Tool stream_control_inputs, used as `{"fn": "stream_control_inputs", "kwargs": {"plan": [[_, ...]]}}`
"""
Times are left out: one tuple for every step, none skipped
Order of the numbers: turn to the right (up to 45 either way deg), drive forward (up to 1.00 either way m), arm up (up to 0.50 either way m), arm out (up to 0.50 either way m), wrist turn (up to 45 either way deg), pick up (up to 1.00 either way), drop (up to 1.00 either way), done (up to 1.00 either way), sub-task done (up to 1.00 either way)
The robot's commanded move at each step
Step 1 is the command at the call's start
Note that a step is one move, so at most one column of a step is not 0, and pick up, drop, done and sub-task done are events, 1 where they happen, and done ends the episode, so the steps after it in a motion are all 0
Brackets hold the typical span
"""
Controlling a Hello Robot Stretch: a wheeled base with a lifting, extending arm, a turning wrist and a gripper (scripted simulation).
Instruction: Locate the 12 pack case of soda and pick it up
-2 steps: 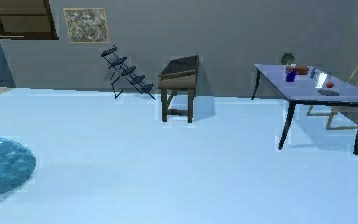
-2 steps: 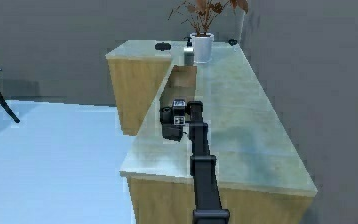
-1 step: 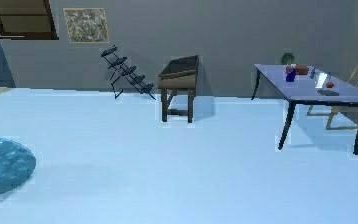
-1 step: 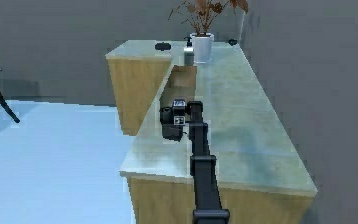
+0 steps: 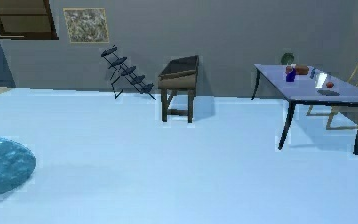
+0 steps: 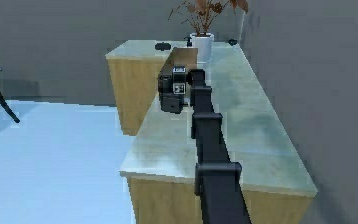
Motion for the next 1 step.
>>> {"fn": "stream_control_inputs", "kwargs": {"plan": [[0.0,0.0,0.0,0.0,0.0,0.0,0.0,1.0,0.0]]}}
